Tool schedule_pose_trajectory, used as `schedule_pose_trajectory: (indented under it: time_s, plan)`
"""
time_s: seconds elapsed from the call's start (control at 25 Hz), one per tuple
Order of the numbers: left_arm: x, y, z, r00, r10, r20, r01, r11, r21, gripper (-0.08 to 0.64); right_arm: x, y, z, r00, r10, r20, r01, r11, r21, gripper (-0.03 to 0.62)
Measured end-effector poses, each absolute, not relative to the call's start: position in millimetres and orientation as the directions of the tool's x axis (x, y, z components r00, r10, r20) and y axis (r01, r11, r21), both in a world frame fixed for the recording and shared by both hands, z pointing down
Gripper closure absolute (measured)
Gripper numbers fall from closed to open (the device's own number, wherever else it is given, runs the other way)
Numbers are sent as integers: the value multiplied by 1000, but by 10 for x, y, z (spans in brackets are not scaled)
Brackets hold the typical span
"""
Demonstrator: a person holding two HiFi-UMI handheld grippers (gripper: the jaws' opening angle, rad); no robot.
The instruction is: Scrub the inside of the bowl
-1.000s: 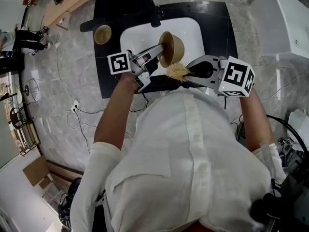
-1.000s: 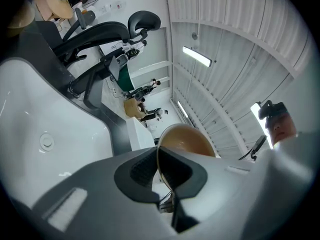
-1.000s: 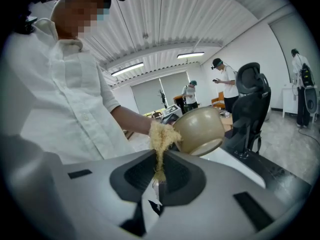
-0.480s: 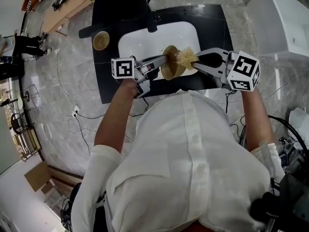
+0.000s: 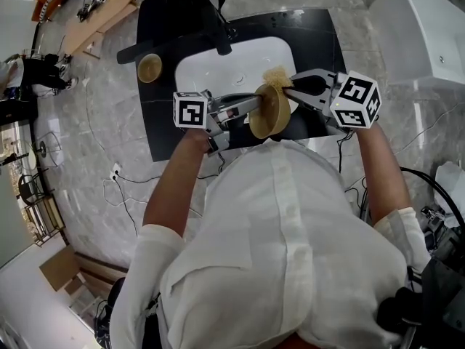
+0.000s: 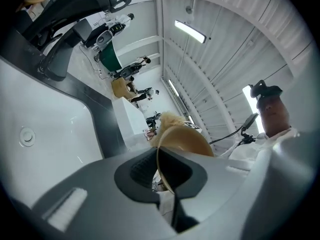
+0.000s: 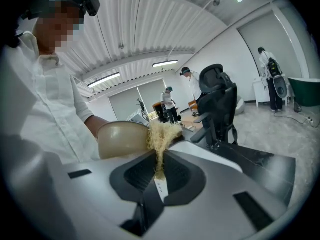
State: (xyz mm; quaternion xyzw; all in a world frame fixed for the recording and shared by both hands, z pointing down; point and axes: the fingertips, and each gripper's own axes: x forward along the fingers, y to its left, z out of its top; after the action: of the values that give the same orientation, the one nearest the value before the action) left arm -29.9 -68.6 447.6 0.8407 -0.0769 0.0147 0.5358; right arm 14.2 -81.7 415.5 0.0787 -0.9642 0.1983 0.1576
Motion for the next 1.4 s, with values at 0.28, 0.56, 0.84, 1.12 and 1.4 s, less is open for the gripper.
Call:
schedule_pose_trajectory:
  time_s: [0.28,0.56,0.84,1.12,1.4]
  plan:
    - [-287,-864,4306,979,-180,92,-161,-420,893,545,86,-696,4552,-928,-32,370,-202,881,-429,557]
    - [-174,-1372,4377,934,-311,178,-296,-389,873,544,331,-422,4955,-897,-4,442,-239,846,-477,557]
    - [76,-1893,4793,860,-353,368,-487,-352,800,543,704,-309,5112,-876,-77,476,-336,805,-489,557]
    - [442,-2465,5248,751,-364,551,-657,-334,676,543,1180,-455,5133,-853,-169,493,-422,780,-463,557]
    - [775,-2949,5753,639,-353,683,-769,-320,554,541,1585,-484,5131,-837,-230,497,-478,750,-458,555]
